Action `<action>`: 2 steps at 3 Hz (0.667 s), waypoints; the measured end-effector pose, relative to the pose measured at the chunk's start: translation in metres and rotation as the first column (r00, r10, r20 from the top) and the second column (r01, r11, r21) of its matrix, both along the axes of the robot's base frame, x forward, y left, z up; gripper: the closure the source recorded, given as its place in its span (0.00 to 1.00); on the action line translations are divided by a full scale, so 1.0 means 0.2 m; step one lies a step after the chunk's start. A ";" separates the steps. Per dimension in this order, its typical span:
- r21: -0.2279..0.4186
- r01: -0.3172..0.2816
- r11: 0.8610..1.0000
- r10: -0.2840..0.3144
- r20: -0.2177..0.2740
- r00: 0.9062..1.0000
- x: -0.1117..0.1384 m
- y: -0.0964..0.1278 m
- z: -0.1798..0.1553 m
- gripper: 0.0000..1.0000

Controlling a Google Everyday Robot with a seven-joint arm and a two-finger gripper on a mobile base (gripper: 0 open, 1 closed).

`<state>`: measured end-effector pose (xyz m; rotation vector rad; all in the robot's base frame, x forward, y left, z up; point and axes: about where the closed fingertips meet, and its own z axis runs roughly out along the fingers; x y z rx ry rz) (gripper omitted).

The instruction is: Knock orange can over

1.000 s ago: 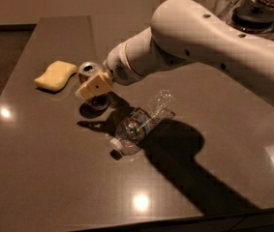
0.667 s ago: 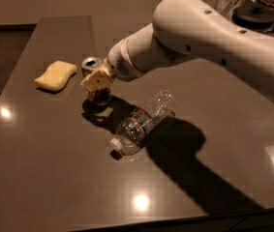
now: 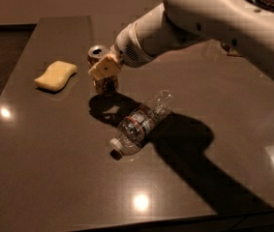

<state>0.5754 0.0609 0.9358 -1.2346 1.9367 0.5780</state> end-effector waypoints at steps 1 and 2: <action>-0.076 -0.039 0.996 0.036 -0.036 0.999 0.01 -0.08 0.03 1.00; -0.227 -0.133 0.965 0.112 -0.102 0.988 0.00 -0.14 0.03 1.00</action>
Offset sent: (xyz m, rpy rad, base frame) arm -0.0110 -0.0483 0.0029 -0.3556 0.1637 0.1887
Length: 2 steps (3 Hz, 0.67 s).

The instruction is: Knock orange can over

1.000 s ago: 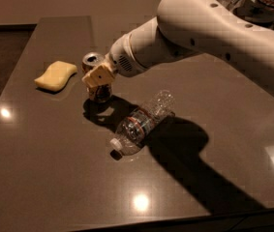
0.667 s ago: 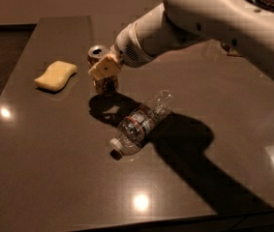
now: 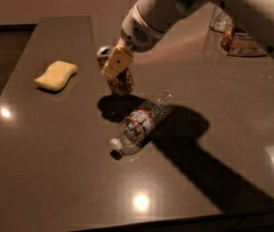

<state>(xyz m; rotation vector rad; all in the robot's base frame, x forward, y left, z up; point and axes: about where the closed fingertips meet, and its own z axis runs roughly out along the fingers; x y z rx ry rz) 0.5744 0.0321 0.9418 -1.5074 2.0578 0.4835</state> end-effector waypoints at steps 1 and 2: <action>-0.122 -0.080 0.989 0.076 -0.039 0.996 -0.03 -0.03 -0.02 1.00; -0.225 -0.156 0.962 0.141 -0.083 0.987 -0.02 -0.05 -0.07 1.00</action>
Offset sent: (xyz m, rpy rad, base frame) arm -0.0018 -0.0209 -0.0254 -0.3733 0.1130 0.2383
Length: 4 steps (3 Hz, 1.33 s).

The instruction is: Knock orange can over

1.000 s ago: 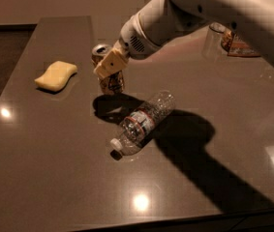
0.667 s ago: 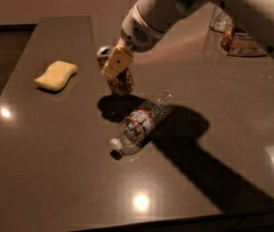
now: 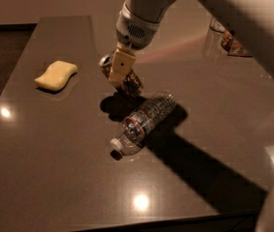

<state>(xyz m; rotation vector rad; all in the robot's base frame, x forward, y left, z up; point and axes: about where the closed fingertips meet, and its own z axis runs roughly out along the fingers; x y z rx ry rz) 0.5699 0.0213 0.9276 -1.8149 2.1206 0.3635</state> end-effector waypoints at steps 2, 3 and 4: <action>-0.177 -0.074 0.981 0.070 -0.028 0.997 0.08 -0.02 -0.09 0.83; -0.248 -0.089 0.965 0.090 -0.010 0.996 0.11 -0.01 -0.08 0.59; -0.297 -0.105 0.949 0.112 0.004 0.994 0.15 0.01 -0.08 0.37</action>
Offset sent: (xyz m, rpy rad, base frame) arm 0.0192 -0.0137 -0.0228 -0.3002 0.0518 0.1091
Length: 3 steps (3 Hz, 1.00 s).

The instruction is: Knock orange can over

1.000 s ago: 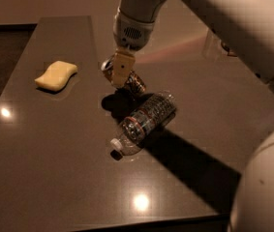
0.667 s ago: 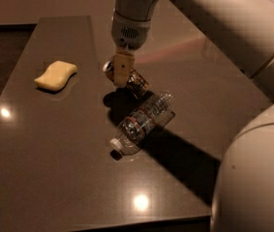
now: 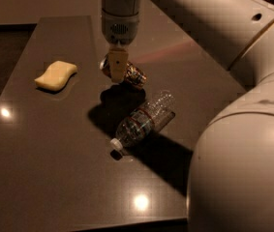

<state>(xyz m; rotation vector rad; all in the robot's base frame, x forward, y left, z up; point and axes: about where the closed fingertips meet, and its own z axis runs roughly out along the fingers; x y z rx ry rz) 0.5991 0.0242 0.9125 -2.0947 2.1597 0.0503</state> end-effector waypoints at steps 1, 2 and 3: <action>-0.052 -0.024 0.998 0.024 0.008 1.000 0.02 0.04 -0.02 0.13; -0.109 -0.049 0.993 0.052 0.025 0.998 0.02 0.07 -0.04 0.00; -0.150 -0.069 0.986 0.075 0.034 0.997 0.02 0.09 -0.06 0.00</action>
Offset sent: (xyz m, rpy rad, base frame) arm -0.0172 -0.0007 -0.0087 -0.2571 0.0384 0.0813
